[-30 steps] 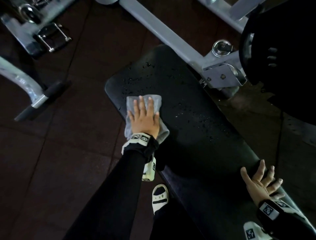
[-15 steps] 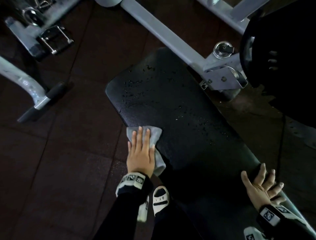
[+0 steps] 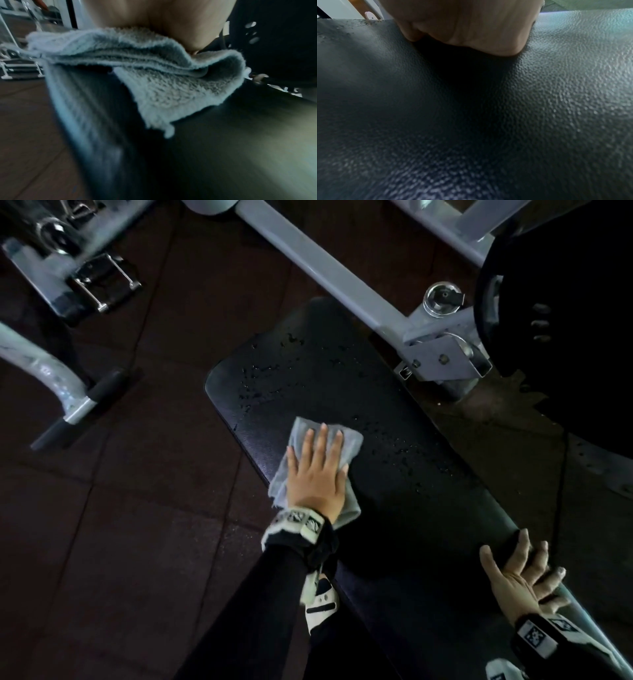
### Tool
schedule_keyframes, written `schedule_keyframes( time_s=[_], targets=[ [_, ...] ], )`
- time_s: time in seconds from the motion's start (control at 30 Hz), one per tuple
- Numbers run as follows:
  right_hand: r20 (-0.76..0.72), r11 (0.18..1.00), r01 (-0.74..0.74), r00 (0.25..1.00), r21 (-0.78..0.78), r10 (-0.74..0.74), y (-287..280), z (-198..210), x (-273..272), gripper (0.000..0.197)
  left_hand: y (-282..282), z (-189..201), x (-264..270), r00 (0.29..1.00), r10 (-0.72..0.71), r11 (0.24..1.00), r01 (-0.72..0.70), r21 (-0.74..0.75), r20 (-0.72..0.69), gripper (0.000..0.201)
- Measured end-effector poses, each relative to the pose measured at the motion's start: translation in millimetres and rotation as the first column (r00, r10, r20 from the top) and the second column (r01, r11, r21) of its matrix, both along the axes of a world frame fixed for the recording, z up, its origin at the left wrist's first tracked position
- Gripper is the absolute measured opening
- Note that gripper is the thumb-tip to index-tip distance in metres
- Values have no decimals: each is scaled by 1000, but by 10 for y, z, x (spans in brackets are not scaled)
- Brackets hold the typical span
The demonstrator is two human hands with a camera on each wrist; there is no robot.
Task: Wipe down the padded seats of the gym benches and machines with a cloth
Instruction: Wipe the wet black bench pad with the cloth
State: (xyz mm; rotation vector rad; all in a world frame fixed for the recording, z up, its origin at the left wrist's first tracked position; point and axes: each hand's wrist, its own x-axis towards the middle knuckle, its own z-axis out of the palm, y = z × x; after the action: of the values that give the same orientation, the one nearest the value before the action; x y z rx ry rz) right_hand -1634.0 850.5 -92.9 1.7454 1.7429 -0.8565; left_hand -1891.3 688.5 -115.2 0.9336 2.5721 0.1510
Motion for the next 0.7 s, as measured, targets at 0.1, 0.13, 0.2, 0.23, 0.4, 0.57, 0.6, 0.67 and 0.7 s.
schedule_keyframes(
  time_s=[0.1, 0.13, 0.2, 0.23, 0.4, 0.57, 0.6, 0.67, 0.7],
  targets=[
    [9, 1000, -13, 1000, -21, 13, 1, 20, -6, 110, -274, -38, 477, 997, -65, 997, 64, 41, 30, 58],
    [6, 1000, -14, 1000, -27, 14, 0, 25, -7, 109, -378, -39, 580, 996, -74, 996, 72, 50, 43, 58],
    [-2, 1000, -9, 1000, -29, 9, -6, 39, -9, 109, -568, -33, 660, 997, -51, 998, 48, 48, 65, 58],
    [-5, 1000, -5, 1000, -25, 5, -9, 40, -11, 109, -646, -33, 643, 997, -24, 999, 20, 45, 68, 58],
    [7, 1000, 3, 1000, -19, -3, -15, 64, -38, 112, -688, -40, 207, 986, 148, 988, -150, 26, 72, 58],
    [17, 999, 2, 1000, -44, -1, -8, 73, -36, 111, -301, 26, -317, 944, 308, 950, -298, -92, 117, 62],
    [24, 999, 3, 1000, -49, -2, -3, 70, -29, 111, -207, 65, -353, 937, 320, 944, -302, -133, 139, 59],
    [30, 999, 2, 1000, -45, -1, 10, 62, -41, 111, -25, 153, -372, 929, 315, 942, -281, -183, 193, 59],
    [32, 999, 7, 999, -34, -6, 5, 59, -45, 110, 60, 193, -356, 933, 289, 949, -250, -192, 214, 59]
  ],
)
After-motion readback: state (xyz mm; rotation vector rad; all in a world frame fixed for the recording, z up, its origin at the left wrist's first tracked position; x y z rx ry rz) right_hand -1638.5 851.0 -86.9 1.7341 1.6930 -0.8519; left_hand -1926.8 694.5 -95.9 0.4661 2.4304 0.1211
